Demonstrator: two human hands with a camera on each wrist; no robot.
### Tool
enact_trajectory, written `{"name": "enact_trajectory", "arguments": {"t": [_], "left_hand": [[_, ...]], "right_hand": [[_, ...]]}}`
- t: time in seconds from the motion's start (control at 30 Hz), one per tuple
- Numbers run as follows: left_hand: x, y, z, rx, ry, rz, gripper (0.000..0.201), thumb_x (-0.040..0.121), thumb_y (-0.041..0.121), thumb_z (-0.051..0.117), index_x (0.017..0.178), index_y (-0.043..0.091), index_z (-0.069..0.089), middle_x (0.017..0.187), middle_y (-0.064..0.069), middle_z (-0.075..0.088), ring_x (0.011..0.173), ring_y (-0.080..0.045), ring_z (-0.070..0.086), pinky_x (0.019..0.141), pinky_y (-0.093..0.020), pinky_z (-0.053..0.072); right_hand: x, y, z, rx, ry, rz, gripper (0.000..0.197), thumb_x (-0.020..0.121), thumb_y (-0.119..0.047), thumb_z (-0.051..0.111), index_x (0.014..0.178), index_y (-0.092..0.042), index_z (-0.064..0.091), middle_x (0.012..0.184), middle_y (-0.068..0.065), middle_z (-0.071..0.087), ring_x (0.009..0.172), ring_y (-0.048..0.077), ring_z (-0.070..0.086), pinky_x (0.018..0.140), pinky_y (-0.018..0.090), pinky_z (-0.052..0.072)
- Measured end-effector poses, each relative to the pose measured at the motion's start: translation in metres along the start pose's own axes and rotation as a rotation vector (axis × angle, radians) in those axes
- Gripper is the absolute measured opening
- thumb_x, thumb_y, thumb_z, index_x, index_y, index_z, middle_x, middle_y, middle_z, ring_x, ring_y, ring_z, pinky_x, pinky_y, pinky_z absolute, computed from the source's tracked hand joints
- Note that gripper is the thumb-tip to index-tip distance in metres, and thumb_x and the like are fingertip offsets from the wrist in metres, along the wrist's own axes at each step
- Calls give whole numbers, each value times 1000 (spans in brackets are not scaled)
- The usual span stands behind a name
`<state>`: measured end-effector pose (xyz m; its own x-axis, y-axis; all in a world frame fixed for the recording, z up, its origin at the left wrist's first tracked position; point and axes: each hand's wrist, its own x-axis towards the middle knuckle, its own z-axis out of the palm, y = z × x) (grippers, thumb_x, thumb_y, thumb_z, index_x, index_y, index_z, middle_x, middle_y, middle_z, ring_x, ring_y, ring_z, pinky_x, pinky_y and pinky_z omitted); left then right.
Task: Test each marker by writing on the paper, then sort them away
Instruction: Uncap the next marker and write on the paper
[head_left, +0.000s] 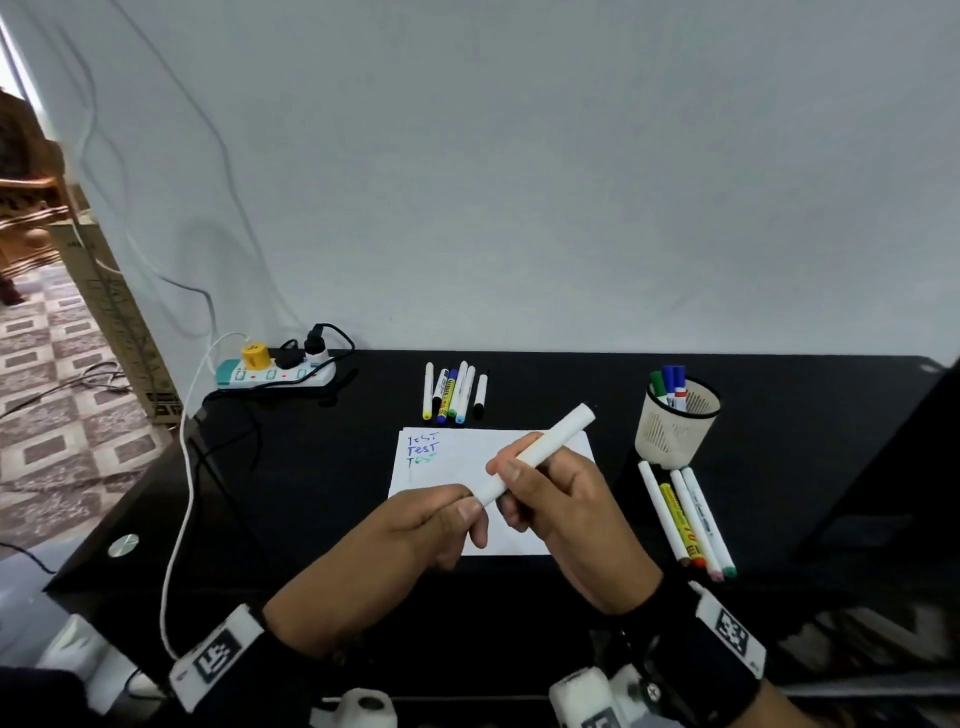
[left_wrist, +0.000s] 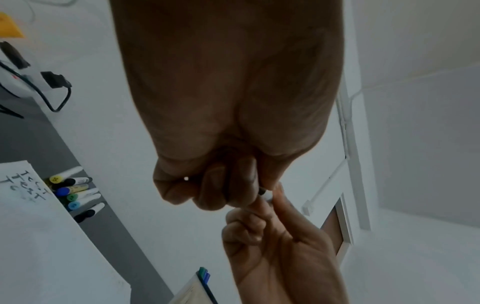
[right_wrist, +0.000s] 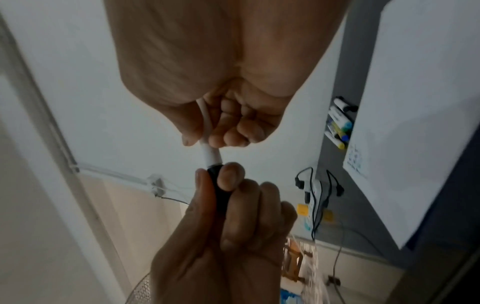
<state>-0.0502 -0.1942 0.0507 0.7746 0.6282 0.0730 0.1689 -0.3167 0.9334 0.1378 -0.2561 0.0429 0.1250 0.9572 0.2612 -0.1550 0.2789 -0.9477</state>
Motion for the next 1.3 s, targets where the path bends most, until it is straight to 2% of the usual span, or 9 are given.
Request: {"name": "enact_trajectory", "arguments": {"t": [0.1,0.23,0.47,0.7,0.8,0.9,1.03,1.17,1.3], "left_hand": [[3,4,5,-13,-15,-5,40,97,45,41,86,15,64,64,4,40,64,-11,37,65,-29,32],[5,12,13,-191,-43,-11,40,97,43,46,79,10,61,63,-3,35,62,-16,30,60,-28,26],[11,22,32,-400,-104,28,40,98,35,45,81,1,55,58,2,33,59,-17,23,58,-26,23],[33,25,13,115,4,-37,25,95,47,57,103,26,68,73,5,48,69,-5,43,72,-26,37],[44,9,12,283,152,-42,23,89,49,62,111,41,58,80,8,58,68,-3,53,68,-20,43],[45,-31,2,527,203,-95,35,87,54,62,117,45,49,95,13,56,88,-4,57,85,-28,47],[35,-92,-12,673,181,-276,46,90,45,61,132,36,45,130,15,48,127,-12,46,109,-43,36],[29,-136,-6,746,207,-364,58,95,47,53,148,34,33,157,14,29,146,-10,22,118,-42,15],[28,-155,-1,829,192,-362,64,93,63,31,152,38,25,163,15,13,150,-6,3,119,-38,2]], "right_hand": [[-3,-3,-7,-88,-1,-55,27,95,-19,64,99,8,64,68,7,58,62,13,53,59,23,46],[-9,-6,-12,-43,-21,-67,20,96,-19,59,97,0,66,67,4,58,62,13,53,60,23,46],[-13,-20,-20,-71,-51,-54,17,98,-19,57,95,-6,68,67,3,58,64,17,52,61,23,45],[-17,-50,-62,-47,135,22,14,94,-20,63,91,-11,74,70,12,58,60,19,53,55,26,43],[-23,-53,-92,-374,229,56,3,92,-5,72,90,-7,73,76,16,71,64,22,64,61,31,52],[-31,-45,-143,-760,533,104,9,85,-18,79,81,-16,71,75,7,75,70,23,72,67,41,58],[-54,-24,-213,-1167,828,321,20,83,-26,75,71,-15,63,69,-1,69,73,24,65,68,34,41],[-67,22,-246,-1276,755,454,15,83,-22,74,76,-20,61,73,-5,69,80,29,67,73,31,42],[-63,44,-247,-1326,677,463,10,87,-20,69,84,-21,60,78,-3,68,76,23,61,70,30,40]]}}
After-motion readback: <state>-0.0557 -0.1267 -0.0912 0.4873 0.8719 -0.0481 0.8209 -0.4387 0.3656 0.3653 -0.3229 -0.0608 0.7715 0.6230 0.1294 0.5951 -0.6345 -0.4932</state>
